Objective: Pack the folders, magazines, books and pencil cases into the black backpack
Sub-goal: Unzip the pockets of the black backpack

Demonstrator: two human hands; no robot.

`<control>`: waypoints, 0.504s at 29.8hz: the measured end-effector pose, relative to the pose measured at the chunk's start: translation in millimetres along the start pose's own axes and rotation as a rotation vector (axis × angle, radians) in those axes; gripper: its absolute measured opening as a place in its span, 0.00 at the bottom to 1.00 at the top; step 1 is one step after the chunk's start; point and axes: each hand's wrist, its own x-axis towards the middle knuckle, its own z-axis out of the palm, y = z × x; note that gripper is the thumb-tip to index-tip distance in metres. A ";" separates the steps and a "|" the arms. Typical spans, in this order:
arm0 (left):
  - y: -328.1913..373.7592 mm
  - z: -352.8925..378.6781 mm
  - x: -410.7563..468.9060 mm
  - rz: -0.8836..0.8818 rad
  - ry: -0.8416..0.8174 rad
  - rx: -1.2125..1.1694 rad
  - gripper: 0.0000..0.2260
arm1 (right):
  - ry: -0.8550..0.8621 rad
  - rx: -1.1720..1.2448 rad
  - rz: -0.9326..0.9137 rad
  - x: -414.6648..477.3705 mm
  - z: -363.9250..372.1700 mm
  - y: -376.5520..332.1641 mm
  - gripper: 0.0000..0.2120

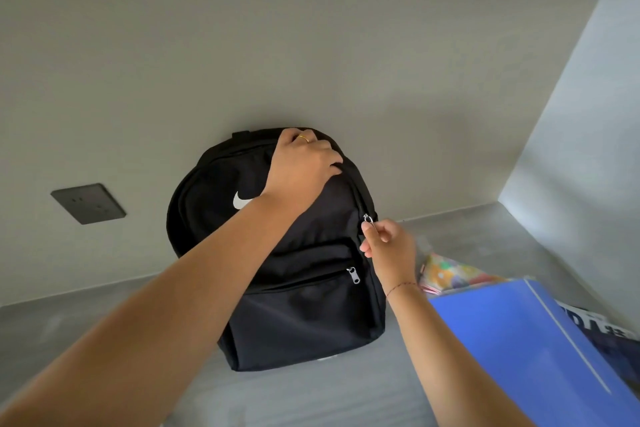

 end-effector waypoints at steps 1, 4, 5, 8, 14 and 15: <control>-1.2 0.9 -0.7 -0.015 0.011 0.009 0.07 | -0.012 -0.001 -0.006 -1.3 -0.7 0.7 0.12; -5.2 2.8 -0.9 -0.066 0.041 0.060 0.05 | -0.049 -0.018 0.026 -6.2 -3.0 8.8 0.13; -6.0 4.0 -0.6 -0.078 0.042 0.073 0.04 | -0.056 -0.026 0.047 -8.7 -4.1 13.5 0.14; -3.2 7.8 -1.5 -0.100 0.012 0.096 0.03 | -0.058 -0.040 0.077 -13.2 -8.4 25.7 0.14; -6.6 -5.0 -12.3 -0.122 0.103 -0.054 0.17 | -0.041 0.020 0.164 -10.4 -13.4 27.9 0.09; -11.2 -11.6 -20.0 -0.153 0.111 -0.060 0.22 | -0.018 0.043 0.162 -13.9 -14.9 27.0 0.08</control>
